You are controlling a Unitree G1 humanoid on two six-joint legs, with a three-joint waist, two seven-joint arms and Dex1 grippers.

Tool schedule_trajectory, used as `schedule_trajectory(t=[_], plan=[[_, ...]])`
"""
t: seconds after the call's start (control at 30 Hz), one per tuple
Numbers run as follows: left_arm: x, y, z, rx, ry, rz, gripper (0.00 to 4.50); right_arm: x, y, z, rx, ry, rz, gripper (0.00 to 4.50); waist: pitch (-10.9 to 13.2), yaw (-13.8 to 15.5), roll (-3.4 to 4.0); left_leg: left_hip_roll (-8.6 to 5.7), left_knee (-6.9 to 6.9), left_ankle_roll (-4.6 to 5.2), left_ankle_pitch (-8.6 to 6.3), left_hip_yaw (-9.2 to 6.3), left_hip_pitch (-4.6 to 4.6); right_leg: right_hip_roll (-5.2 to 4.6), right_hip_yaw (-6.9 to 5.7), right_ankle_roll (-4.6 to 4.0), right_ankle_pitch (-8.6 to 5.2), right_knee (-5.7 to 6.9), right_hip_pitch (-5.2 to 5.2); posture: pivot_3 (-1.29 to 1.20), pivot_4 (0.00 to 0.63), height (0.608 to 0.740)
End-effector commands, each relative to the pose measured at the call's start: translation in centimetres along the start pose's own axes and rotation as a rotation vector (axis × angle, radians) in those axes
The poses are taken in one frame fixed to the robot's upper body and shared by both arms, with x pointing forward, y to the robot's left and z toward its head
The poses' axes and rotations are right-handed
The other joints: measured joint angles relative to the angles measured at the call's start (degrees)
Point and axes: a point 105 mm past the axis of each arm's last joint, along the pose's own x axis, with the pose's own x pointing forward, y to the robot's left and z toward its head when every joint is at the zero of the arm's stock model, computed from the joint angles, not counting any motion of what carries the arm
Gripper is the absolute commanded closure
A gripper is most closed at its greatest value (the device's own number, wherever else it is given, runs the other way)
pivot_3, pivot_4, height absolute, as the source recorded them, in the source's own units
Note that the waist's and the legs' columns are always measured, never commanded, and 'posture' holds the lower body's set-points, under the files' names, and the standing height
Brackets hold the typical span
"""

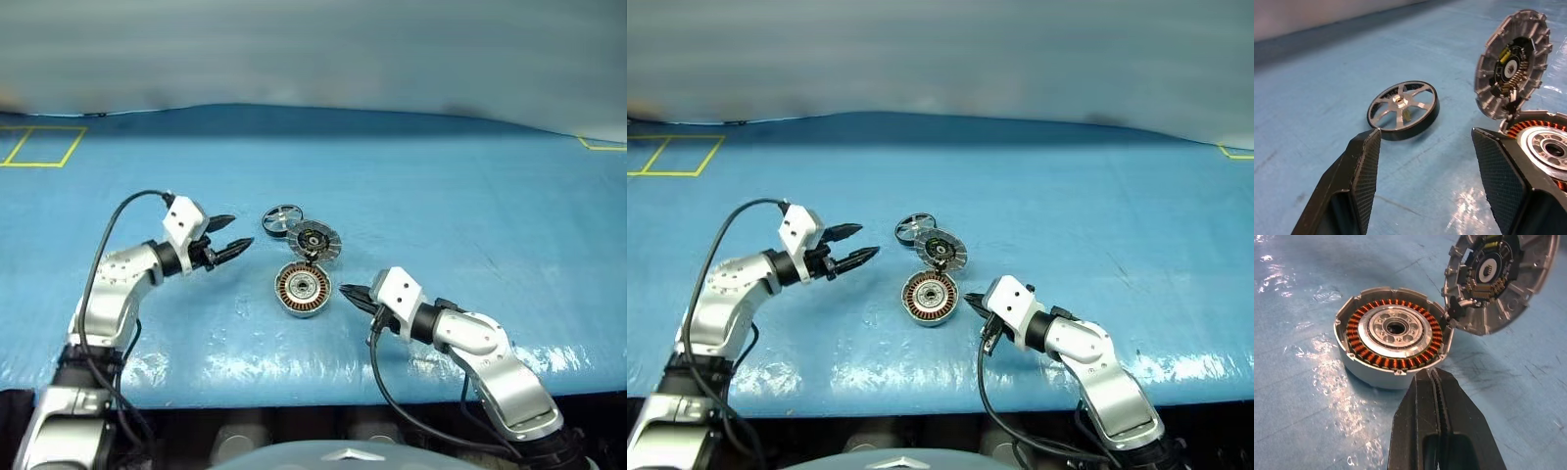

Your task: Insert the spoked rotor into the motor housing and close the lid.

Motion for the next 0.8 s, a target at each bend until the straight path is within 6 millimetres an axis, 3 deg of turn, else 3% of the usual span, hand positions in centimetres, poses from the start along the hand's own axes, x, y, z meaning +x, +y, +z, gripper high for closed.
schedule_trajectory(t=[0.03, 0.2, 0.37, 0.53, 0.8], plan=[[0.8, 1.1, 0.8, 0.099, 0.134, -0.09, 1.36, -0.3, -0.3, 1.3, -0.026, -0.05, -0.039, 4.46, 0.1, 0.0, -0.07, 0.0, 0.0, 0.0, 0.0, 0.01, -0.01, 0.03, 0.01, 0.0, 0.0, 0.02, 0.0, 0.0, 0.15, 0.74], [0.8, 4.1, 1.0, 0.326, 0.458, -0.103, 1.36, -0.3, -0.4, 1.1, -0.033, -0.049, -0.039, 4.46, 0.2, -0.3, -0.2, 0.04, -0.03, -0.05, 0.03, 0.07, -0.05, 0.22, 0.11, 0.0, 0.0, 0.06, -0.13, 0.0, 0.15, 0.74], [2.9, 5.2, 3.9, 0.427, 0.529, -0.152, 1.36, -0.8, -0.6, 0.5, -0.049, -0.012, -0.007, 4.46, 0.3, 0.3, -0.36, 0.04, 0.08, -0.12, 0.08, 0.09, -0.21, 0.21, 0.1, 0.01, -0.01, 0.05, -0.17, 0.0, 0.15, 0.74], [3.4, 7.1, 3.4, 0.675, 0.817, -0.156, 1.36, -2.2, -1.5, -0.1, -0.113, 0.066, 0.038, 4.46, 0.4, -0.1, -0.46, 0.02, 0.11, -0.12, 0.08, 0.15, -0.27, 0.22, 0.12, 0.03, 0.0, 0.02, -0.21, 0.0, 0.15, 0.74], [5.7, 7.1, 4.7, 0.717, 0.874, -0.182, 1.36, -3.0, -2.4, 0.6, -0.157, 0.069, 0.085, 4.46, 0.8, 0.1, -0.72, 0.08, 0.16, -0.1, 0.08, 0.15, -0.41, 0.22, 0.11, 0.03, 0.0, 0.03, -0.31, 0.0, 0.15, 0.74]])
